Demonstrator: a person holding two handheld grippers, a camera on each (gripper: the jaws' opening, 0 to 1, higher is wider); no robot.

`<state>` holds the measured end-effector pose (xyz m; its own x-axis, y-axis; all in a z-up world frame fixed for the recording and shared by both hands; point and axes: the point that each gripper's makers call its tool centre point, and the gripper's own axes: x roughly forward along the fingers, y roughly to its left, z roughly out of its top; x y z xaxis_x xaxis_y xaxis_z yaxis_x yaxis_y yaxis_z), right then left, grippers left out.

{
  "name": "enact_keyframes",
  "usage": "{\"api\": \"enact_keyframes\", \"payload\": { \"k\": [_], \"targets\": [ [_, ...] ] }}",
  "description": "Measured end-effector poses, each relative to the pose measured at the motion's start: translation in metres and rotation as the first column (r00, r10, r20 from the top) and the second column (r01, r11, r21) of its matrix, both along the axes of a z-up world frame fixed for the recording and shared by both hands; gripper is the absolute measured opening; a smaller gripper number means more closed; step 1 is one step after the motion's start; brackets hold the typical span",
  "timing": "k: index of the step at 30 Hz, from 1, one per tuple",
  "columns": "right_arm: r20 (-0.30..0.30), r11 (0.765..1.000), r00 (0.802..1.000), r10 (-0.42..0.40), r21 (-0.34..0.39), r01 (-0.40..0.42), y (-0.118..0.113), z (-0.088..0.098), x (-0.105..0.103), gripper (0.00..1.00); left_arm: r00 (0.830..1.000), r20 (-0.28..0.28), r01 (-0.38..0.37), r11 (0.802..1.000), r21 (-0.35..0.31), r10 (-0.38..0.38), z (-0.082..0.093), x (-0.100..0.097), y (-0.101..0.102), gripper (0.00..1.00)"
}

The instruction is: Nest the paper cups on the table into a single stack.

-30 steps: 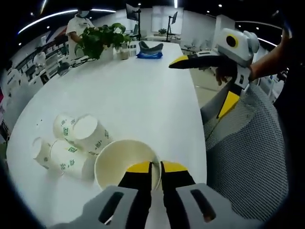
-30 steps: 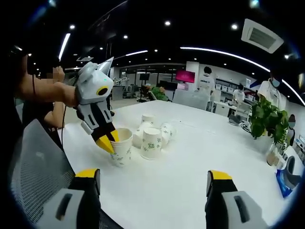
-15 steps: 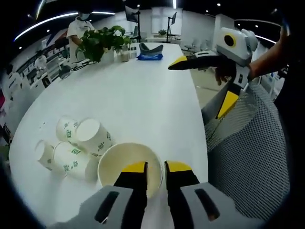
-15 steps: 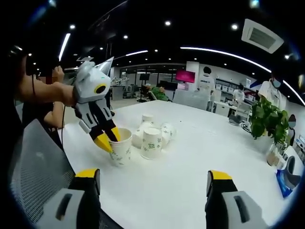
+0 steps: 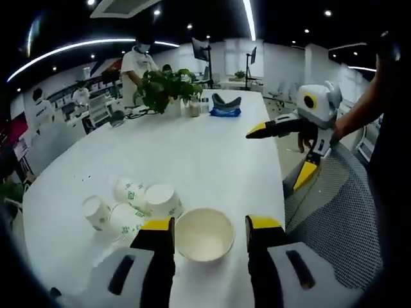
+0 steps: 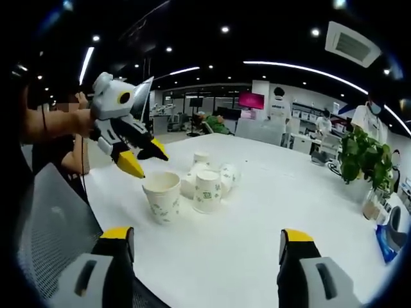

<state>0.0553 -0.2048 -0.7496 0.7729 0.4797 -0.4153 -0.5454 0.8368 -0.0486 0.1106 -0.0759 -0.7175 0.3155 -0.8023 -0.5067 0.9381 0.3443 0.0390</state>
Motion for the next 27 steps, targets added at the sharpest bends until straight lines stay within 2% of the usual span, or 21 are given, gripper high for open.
{"api": "enact_keyframes", "payload": {
  "k": [10,15,18,27],
  "targets": [
    [-0.026,1.000,1.000,0.005,-0.005,-0.005,-0.004,0.006,0.007,0.94,0.996,0.014,-0.092,0.995,-0.049,0.093,0.005,0.000,0.029,0.67],
    [-0.022,0.999,0.999,0.046,-0.015,-0.046,0.006,0.016,0.016,0.91,0.993,0.002,-0.114,0.992,-0.057,0.115,0.003,-0.007,0.035,0.74],
    [-0.007,0.998,0.998,0.059,-0.010,-0.059,0.010,0.024,0.025,0.90,0.994,0.013,-0.108,0.992,-0.060,0.109,0.006,-0.011,0.034,0.76],
    [0.016,0.995,0.994,0.104,-0.014,-0.103,0.022,0.037,0.051,0.87,0.986,0.026,-0.160,0.981,-0.106,0.164,0.018,-0.009,0.042,0.86]
  ]
}}
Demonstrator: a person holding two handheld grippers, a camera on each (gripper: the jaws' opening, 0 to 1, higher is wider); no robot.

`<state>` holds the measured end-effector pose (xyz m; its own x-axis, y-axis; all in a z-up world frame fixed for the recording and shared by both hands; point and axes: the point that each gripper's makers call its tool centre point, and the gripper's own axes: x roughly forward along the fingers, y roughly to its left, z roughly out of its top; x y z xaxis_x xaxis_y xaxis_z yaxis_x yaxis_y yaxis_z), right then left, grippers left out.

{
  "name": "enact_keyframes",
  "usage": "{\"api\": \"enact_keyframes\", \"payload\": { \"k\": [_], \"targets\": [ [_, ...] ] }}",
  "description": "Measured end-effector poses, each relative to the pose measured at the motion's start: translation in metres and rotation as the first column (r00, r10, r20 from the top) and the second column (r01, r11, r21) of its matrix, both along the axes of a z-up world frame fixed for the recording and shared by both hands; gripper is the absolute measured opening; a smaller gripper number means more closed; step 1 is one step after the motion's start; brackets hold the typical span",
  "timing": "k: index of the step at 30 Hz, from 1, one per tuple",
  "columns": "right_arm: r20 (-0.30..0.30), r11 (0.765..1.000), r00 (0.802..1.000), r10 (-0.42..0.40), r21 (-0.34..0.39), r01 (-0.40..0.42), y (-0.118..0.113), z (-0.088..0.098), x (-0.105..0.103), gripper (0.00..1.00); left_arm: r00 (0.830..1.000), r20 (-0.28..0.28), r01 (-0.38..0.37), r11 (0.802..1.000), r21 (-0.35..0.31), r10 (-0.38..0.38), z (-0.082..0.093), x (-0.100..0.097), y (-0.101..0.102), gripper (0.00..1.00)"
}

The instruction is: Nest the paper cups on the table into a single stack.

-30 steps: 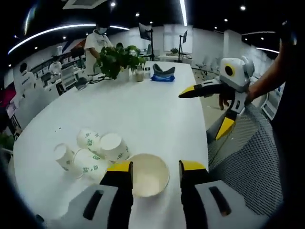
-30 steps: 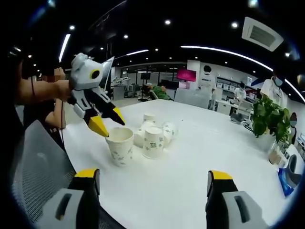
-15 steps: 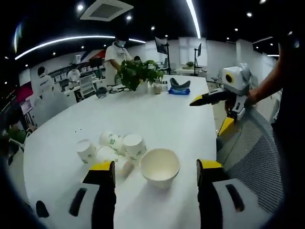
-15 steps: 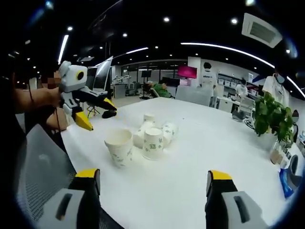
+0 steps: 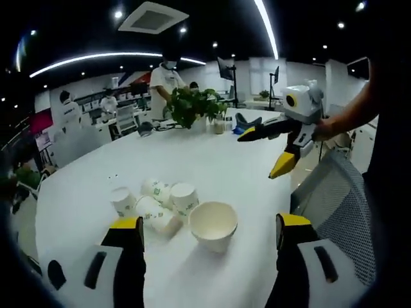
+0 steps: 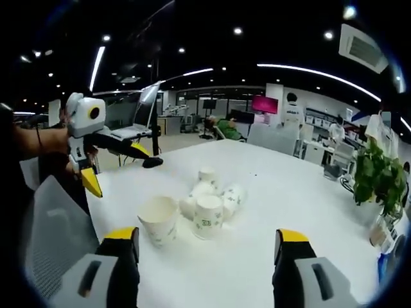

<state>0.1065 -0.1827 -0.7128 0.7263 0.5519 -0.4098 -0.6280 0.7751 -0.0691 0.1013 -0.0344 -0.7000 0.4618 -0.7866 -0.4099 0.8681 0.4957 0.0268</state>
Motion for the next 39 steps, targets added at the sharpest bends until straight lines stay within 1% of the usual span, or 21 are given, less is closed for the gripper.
{"api": "enact_keyframes", "payload": {
  "k": [2,6,9,15,19,22,26,31,36,39],
  "targets": [
    [0.008,1.000,1.000,0.010,-0.008,-0.010,0.003,0.002,0.007,0.86,1.000,0.006,-0.012,1.000,-0.004,0.012,0.001,0.000,0.002,0.89],
    [0.012,1.000,1.000,0.023,-0.002,-0.023,0.009,0.003,0.020,0.83,1.000,-0.001,-0.022,1.000,-0.009,0.022,0.000,-0.003,0.006,0.92],
    [0.002,1.000,1.000,0.031,-0.001,-0.031,0.012,-0.001,0.028,0.81,1.000,-0.006,-0.025,1.000,-0.004,0.025,-0.002,-0.005,0.008,0.95],
    [-0.013,0.999,0.999,0.045,0.001,-0.045,0.019,-0.008,0.041,0.78,0.999,-0.014,-0.046,0.999,-0.024,0.046,-0.002,-0.007,0.012,0.98],
    [-0.020,0.999,0.999,0.043,0.008,-0.043,0.023,-0.010,0.053,0.76,0.999,-0.014,-0.049,0.998,-0.031,0.048,-0.001,-0.009,0.012,0.99],
    [-0.014,0.999,0.999,0.048,-0.013,-0.048,0.024,-0.013,0.062,0.75,0.999,-0.011,-0.049,0.998,-0.025,0.048,-0.002,-0.009,0.013,0.99],
    [-0.015,0.998,0.998,0.062,-0.014,-0.062,0.030,-0.016,0.073,0.73,0.998,-0.012,-0.055,0.998,-0.022,0.055,-0.002,-0.009,0.015,0.99],
    [-0.031,0.997,0.997,0.074,-0.012,-0.074,0.040,-0.023,0.081,0.70,0.998,-0.017,-0.064,0.997,-0.033,0.063,-0.002,-0.009,0.016,0.99],
    [-0.056,0.996,0.995,0.083,-0.020,-0.084,0.047,-0.030,0.090,0.67,0.997,-0.021,-0.069,0.997,-0.040,0.069,-0.002,-0.009,0.016,0.99],
    [-0.059,0.995,0.994,0.093,-0.034,-0.095,0.050,-0.031,0.095,0.66,0.998,-0.019,-0.068,0.997,-0.040,0.068,-0.002,-0.009,0.016,0.99]
  ]
}}
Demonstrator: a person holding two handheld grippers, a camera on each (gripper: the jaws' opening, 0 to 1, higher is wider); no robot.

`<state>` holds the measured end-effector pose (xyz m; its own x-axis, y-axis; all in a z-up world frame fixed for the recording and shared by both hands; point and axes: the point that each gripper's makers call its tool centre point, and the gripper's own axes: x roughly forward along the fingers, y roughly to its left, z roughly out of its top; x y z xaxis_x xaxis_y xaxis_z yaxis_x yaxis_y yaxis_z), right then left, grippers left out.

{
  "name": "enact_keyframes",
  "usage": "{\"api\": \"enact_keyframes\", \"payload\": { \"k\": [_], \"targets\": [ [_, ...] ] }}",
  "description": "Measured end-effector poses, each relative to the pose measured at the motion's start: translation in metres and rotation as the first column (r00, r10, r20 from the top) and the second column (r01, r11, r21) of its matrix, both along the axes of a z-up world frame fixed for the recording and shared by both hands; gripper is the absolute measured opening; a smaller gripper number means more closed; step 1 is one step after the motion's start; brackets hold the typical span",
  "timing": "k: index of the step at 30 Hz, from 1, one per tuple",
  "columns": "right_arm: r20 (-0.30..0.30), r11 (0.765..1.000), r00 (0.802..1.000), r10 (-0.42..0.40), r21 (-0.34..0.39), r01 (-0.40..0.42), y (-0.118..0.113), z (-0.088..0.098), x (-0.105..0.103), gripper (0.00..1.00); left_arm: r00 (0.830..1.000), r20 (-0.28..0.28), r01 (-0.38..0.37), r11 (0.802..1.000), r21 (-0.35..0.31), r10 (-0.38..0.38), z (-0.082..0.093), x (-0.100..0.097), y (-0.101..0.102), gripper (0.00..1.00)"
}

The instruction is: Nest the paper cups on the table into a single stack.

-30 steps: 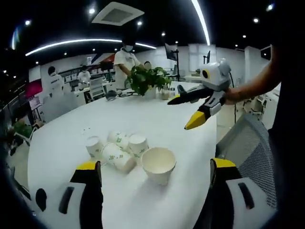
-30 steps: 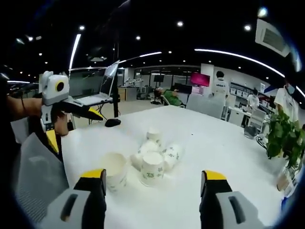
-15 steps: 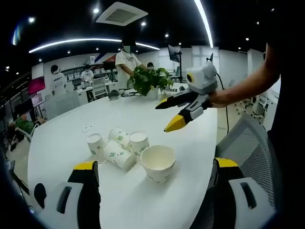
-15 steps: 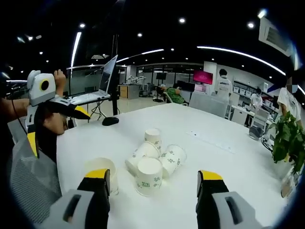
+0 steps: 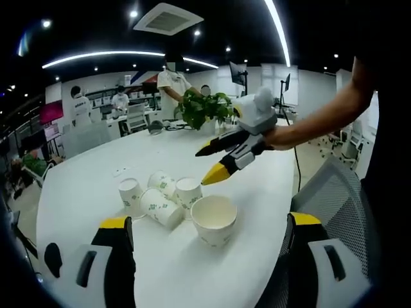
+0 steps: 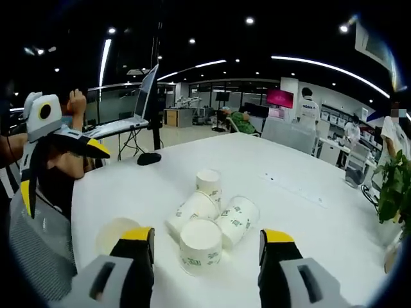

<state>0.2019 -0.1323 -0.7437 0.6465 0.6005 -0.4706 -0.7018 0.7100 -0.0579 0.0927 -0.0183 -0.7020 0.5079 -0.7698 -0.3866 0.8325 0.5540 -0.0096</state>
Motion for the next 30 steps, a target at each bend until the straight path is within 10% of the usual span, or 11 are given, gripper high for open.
{"api": "enact_keyframes", "payload": {
  "k": [30],
  "targets": [
    [-0.123,0.998,0.992,0.036,-0.055,-0.043,0.022,-0.033,0.016,0.54,1.000,0.018,0.003,1.000,-0.009,-0.002,0.003,0.001,-0.007,0.98]
  ]
}}
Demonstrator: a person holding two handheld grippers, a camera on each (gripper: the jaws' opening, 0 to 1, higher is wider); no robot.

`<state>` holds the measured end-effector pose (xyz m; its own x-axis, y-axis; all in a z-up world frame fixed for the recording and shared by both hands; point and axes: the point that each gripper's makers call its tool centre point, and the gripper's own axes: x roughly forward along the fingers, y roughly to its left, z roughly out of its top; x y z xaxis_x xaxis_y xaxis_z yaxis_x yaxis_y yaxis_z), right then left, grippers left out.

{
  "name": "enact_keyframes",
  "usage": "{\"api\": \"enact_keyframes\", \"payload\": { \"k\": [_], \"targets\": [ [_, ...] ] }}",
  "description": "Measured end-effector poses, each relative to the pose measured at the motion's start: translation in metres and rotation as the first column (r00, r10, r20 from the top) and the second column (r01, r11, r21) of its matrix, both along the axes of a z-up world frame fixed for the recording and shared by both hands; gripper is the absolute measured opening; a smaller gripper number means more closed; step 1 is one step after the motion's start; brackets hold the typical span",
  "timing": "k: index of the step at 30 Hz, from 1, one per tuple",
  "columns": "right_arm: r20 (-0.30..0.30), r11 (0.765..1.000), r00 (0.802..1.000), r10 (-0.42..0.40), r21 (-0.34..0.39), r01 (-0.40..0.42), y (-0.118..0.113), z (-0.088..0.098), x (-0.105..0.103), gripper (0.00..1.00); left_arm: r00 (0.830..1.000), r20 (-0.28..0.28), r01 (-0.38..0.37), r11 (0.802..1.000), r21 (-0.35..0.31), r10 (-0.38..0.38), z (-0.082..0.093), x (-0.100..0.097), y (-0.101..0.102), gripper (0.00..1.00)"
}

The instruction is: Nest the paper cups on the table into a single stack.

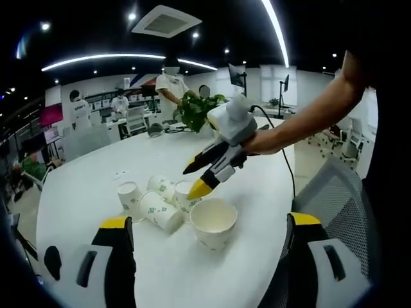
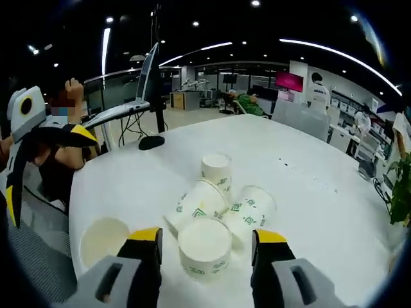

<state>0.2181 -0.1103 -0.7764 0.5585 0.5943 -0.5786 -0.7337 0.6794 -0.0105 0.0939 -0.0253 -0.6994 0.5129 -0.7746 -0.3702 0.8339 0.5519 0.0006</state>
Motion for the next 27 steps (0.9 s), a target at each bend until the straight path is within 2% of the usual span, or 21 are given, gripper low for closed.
{"api": "enact_keyframes", "payload": {
  "k": [7,9,11,12,19,27],
  "targets": [
    [-0.022,1.000,1.000,0.002,-0.019,-0.003,0.003,-0.010,0.002,0.48,1.000,-0.002,-0.010,1.000,-0.010,0.010,-0.001,0.001,-0.001,0.97],
    [-0.039,0.999,0.999,0.005,-0.039,-0.006,0.002,-0.018,0.003,0.44,1.000,-0.004,-0.011,1.000,-0.010,0.010,-0.002,0.001,-0.001,0.97],
    [-0.047,0.998,0.999,0.011,-0.057,-0.014,0.000,-0.019,0.000,0.36,1.000,-0.005,-0.013,1.000,-0.009,0.013,-0.003,0.001,-0.001,0.97],
    [-0.050,0.998,0.999,0.010,-0.064,-0.013,-0.001,-0.022,-0.001,0.36,1.000,-0.006,-0.013,1.000,-0.009,0.013,-0.004,0.001,-0.001,0.96],
    [-0.051,0.999,0.999,-0.009,-0.054,0.007,-0.005,-0.018,-0.004,0.35,1.000,-0.011,-0.006,1.000,-0.005,0.006,-0.006,0.002,-0.004,0.95],
    [-0.026,0.998,0.999,-0.036,-0.042,0.035,-0.014,-0.007,-0.004,0.35,1.000,-0.016,0.012,1.000,0.009,-0.012,-0.009,0.006,-0.009,0.94]
  ]
}}
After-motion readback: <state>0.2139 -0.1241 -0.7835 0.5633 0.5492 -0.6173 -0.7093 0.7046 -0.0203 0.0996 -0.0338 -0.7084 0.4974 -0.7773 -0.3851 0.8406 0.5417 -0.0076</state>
